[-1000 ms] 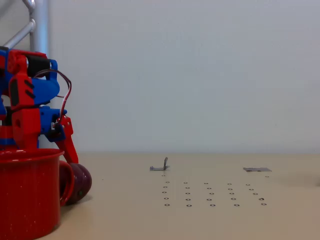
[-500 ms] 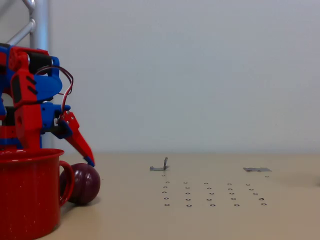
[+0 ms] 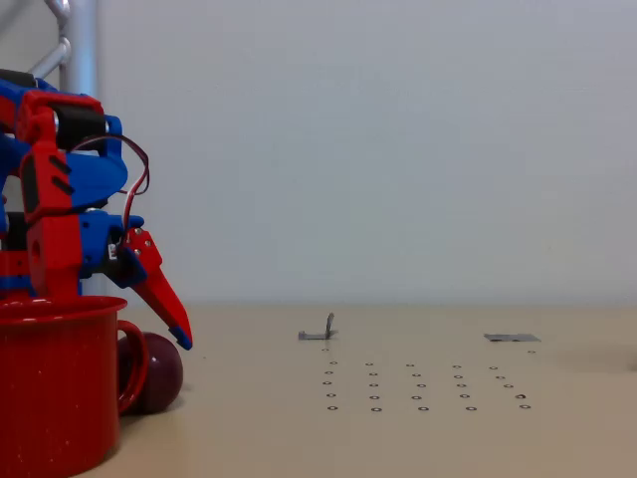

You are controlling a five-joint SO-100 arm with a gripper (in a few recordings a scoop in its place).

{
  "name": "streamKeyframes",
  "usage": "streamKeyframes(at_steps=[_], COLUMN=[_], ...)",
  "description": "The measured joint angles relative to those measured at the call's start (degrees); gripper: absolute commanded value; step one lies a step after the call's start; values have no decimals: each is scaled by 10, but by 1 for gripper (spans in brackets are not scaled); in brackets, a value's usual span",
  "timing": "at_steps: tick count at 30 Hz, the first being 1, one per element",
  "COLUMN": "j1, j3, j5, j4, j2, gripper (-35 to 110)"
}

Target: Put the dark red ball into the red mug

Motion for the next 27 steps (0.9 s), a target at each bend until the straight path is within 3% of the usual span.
streamKeyframes(at_steps=[19, 27], j1=[8, 14], j3=[-25, -25], j5=[-21, -27], j4=[-6, 4], j2=[-16, -17], gripper=[25, 36])
